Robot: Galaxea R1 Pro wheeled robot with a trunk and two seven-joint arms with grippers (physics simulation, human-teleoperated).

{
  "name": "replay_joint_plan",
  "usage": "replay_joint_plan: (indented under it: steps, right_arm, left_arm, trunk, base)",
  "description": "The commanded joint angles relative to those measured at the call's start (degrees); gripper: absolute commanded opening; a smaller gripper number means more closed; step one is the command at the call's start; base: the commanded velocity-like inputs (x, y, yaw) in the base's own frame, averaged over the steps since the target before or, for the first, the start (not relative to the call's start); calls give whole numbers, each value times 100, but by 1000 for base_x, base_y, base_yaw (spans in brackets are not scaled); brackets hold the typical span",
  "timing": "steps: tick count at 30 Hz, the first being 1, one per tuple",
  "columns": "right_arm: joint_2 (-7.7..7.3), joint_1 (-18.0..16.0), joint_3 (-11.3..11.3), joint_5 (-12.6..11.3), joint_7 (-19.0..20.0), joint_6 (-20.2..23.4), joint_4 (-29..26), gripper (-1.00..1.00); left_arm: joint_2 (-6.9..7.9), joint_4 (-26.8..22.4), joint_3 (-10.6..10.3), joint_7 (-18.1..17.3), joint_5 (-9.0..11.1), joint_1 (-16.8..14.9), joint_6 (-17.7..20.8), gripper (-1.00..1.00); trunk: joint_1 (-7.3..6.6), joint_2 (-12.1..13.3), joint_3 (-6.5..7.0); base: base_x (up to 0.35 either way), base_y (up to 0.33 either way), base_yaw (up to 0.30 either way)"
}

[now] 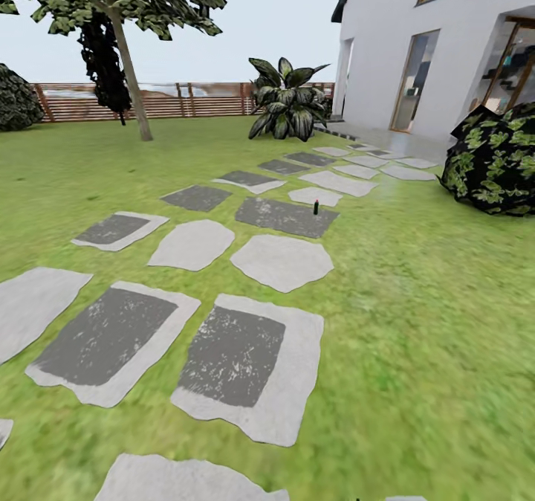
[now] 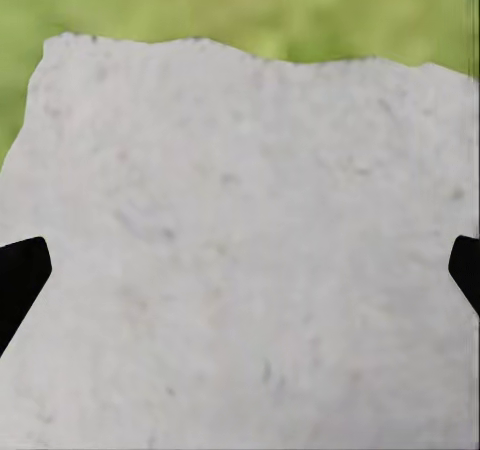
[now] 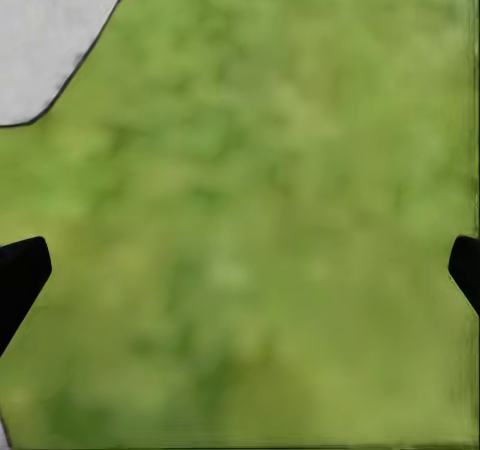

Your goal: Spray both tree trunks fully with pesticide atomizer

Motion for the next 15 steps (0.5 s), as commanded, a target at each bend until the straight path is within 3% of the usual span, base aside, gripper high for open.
replay_joint_plan:
  steps: [1,5,15]
  right_arm:
    - [2,-4,0,1,-2,-18,6,100]
    - [3,-4,2,1,-2,-18,6,100]
    - [4,-4,3,1,-2,-18,2,100]
  left_arm:
    - [0,2,7,0,26,-1,-17,100]
    - [0,-2,15,0,27,-1,-17,100]
    - [0,-3,17,0,27,-1,-17,100]
  trunk:
    - [-1,-2,-5]
    - [-1,-2,-5]
    - [-1,-2,-5]
  base:
    - [26,0,-265]
    - [185,0,-266]
    - [323,0,-238]
